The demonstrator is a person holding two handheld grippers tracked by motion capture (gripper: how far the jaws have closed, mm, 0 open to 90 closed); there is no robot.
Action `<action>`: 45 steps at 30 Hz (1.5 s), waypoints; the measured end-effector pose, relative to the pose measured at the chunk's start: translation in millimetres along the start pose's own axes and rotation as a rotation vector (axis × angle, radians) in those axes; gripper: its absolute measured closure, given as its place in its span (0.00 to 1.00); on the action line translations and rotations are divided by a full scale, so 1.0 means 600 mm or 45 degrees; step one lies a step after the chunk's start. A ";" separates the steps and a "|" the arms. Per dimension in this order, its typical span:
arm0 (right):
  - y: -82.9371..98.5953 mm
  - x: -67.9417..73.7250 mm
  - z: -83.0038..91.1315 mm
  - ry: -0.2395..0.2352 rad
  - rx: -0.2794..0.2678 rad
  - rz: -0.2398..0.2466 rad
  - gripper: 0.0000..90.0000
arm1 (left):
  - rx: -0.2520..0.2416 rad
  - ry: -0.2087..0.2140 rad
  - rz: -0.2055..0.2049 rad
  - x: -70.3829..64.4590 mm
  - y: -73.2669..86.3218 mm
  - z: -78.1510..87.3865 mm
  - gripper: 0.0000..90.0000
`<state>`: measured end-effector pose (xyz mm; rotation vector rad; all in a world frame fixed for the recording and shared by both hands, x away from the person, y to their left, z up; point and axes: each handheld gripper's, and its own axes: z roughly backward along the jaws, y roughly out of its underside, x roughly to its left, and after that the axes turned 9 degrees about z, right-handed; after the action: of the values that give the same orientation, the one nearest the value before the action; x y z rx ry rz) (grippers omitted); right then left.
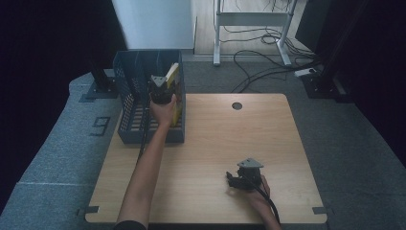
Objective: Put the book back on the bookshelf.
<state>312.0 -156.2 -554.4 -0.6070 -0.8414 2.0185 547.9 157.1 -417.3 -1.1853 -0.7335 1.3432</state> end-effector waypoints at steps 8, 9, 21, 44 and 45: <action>0.000 0.000 0.000 0.002 -0.001 0.002 0.25 | -0.008 0.020 -0.004 -0.006 0.008 -0.001 0.83; 0.000 0.000 0.000 0.002 -0.001 0.002 0.25 | -0.006 0.033 -0.009 -0.007 0.012 0.003 0.82; 0.000 0.000 0.000 0.005 0.001 0.001 0.25 | -0.004 0.089 -0.030 -0.002 0.030 0.025 0.79; 0.000 0.000 0.000 0.002 0.000 0.000 0.25 | -0.070 -0.056 -0.061 -0.008 0.018 -0.002 0.84; 0.000 0.000 0.000 0.002 0.000 0.000 0.25 | -0.068 -0.045 -0.072 -0.015 0.021 -0.004 0.84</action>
<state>311.8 -156.1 -554.4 -0.6087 -0.8405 2.0177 544.3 145.9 -427.9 -1.1772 -0.8267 1.3076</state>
